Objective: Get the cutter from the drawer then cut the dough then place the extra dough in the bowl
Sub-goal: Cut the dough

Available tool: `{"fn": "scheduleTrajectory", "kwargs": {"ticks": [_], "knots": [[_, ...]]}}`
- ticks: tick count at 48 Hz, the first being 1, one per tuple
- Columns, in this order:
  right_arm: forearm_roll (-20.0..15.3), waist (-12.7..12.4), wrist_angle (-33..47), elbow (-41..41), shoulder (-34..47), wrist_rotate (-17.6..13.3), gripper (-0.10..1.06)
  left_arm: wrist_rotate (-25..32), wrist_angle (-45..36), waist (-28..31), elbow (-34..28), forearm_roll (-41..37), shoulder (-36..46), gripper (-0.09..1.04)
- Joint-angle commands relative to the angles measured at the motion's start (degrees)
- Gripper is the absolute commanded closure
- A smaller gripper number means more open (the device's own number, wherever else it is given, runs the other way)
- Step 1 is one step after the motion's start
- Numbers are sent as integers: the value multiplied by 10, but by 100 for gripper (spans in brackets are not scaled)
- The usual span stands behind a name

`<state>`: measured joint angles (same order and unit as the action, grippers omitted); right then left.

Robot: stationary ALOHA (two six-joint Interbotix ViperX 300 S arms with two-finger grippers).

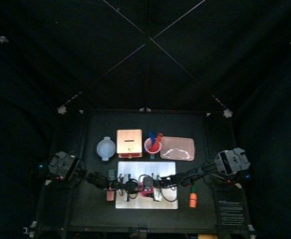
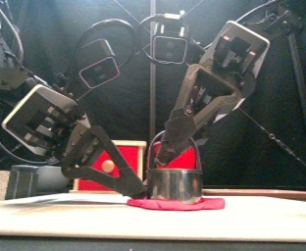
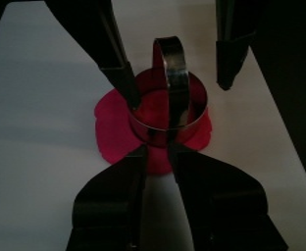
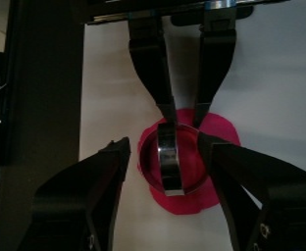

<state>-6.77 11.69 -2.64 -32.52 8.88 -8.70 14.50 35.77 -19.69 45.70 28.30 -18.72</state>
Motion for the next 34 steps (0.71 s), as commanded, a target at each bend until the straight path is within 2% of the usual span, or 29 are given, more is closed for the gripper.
{"fn": "scheduleTrajectory", "kwargs": {"ticks": [1, 16, 24, 34], "knots": [[-1, -1, -3, 14, -14, -1, 15, -1, -1, 3, -8, 2, 4, 36], [2, -1, -6, 18, -14, 0, 47, -2, -7, 3, -6, 2, 4, 36], [3, -2, -13, 18, -21, 0, 56, -2, -15, 2, -6, 3, 4, 36], [8, -3, -24, 25, -45, 4, 57, -2, -22, 3, -5, 8, 4, 36]]}}
